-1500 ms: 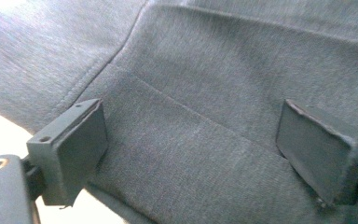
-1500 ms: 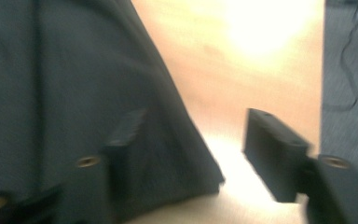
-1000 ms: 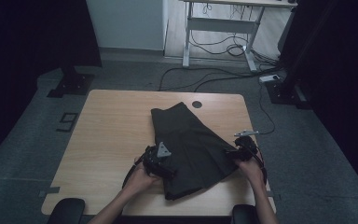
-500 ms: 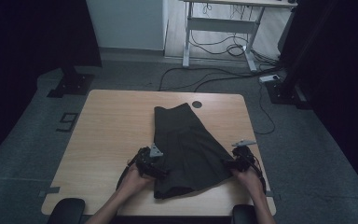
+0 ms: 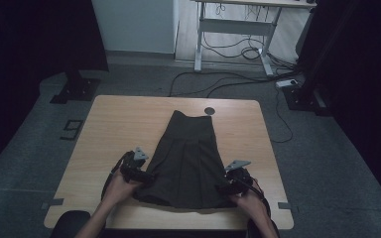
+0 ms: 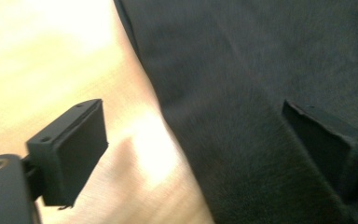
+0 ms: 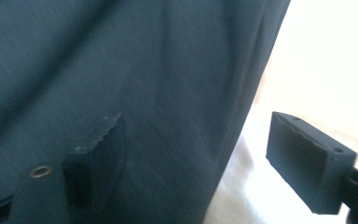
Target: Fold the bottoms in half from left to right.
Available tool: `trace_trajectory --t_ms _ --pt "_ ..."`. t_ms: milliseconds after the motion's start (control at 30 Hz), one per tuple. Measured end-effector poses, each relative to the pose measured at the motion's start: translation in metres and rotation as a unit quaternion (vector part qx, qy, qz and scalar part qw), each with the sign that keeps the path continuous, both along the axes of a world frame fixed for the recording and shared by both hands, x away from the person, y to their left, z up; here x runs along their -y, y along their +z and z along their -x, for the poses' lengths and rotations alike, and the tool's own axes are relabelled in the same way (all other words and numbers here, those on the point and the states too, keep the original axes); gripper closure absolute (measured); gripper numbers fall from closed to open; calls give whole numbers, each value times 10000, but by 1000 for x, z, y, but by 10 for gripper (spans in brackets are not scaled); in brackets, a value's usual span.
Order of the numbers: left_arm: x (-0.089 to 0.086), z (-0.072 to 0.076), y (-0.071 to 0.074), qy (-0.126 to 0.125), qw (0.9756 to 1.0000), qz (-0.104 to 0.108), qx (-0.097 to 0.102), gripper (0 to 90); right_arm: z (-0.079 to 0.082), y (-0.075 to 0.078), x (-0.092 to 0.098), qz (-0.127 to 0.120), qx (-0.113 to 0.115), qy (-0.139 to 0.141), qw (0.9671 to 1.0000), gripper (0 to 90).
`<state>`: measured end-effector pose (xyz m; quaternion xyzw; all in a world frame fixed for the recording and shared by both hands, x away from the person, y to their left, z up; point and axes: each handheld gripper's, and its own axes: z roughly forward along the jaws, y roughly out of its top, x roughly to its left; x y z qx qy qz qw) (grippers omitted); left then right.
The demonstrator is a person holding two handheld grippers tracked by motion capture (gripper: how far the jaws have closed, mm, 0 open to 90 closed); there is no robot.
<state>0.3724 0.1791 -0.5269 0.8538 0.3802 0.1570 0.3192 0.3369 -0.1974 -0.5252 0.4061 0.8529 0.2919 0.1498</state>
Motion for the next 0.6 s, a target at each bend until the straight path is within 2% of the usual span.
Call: trace_trajectory --t_ms 33,67,100,133,200,233,367,500,533,567,600 --pt "0 -1 6 19 9999 3 115 94 0 0 0 0 0 0 10000 194" --pt "-4 -9 18 60 9995 242 180 97 -4 10 1 -332 185 -102 9992 187" --pt "-4 -9 18 60 9995 242 180 105 -4 10 1 -332 185 -102 9992 187" --pt "-6 -16 23 98 9992 342 171 105 -9 14 0 -380 282 -138 9988 174" --pt "-7 -27 27 151 9991 308 239 112 -28 23 -4 -537 380 -252 9975 164" --pt "-7 -34 28 174 9992 254 272 112 -28 23 -4 -537 380 -252 9975 164" --pt "-5 -59 13 221 9992 286 161 125 -59 23 -9 -598 442 -543 9957 165" --pt "0 -70 -10 242 9997 59 78 130 -84 5 -9 -484 350 -876 9944 169" --pt "-2 -70 -15 271 9992 268 85 133 -89 -4 -9 -344 282 -935 9946 165" --pt "-2 -70 -15 271 9992 268 85 134 -89 -4 -9 -344 282 -935 9946 165" --pt "-4 -69 -17 350 9987 370 50 134 -89 -13 -9 -190 238 -936 9951 152"
